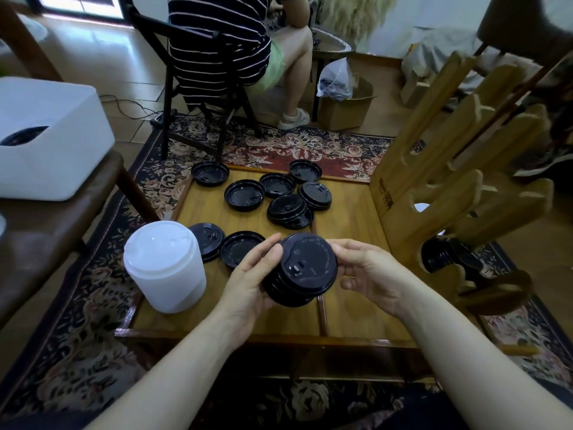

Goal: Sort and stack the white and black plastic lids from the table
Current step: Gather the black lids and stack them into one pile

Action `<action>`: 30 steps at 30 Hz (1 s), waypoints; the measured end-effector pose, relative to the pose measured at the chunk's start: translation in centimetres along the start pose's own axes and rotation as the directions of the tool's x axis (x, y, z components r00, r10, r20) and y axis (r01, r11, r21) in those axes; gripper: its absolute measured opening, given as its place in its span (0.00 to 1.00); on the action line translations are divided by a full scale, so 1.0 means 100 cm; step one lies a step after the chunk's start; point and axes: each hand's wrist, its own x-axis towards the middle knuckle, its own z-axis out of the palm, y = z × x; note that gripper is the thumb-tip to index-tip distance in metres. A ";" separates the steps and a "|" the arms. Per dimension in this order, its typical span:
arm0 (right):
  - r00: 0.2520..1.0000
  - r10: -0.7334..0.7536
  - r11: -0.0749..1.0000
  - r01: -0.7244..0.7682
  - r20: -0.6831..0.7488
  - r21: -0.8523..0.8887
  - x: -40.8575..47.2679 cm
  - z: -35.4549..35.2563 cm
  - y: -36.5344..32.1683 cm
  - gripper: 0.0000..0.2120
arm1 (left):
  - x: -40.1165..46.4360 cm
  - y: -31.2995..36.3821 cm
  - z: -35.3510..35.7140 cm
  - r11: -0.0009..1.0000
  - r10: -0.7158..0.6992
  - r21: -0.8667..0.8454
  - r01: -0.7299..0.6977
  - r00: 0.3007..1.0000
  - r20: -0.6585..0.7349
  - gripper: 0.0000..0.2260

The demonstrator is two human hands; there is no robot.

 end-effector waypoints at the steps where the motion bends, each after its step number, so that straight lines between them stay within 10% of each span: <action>1: 1.000 -0.016 0.999 0.015 -0.015 -0.030 0.001 0.002 0.000 0.10 | -0.001 0.000 0.001 1.000 -0.002 0.004 0.002 1.000 0.014 0.24; 11: 0.991 -0.137 0.960 0.134 0.008 -0.244 -0.008 0.013 0.009 0.18 | 0.002 -0.001 -0.003 0.999 0.017 -0.048 -0.018 0.999 -0.032 0.25; 30: 0.993 -0.087 0.994 0.092 0.081 -0.053 -0.007 0.026 0.022 0.15 | 0.000 -0.002 0.000 0.983 0.088 0.168 -0.080 0.995 -0.037 0.14</action>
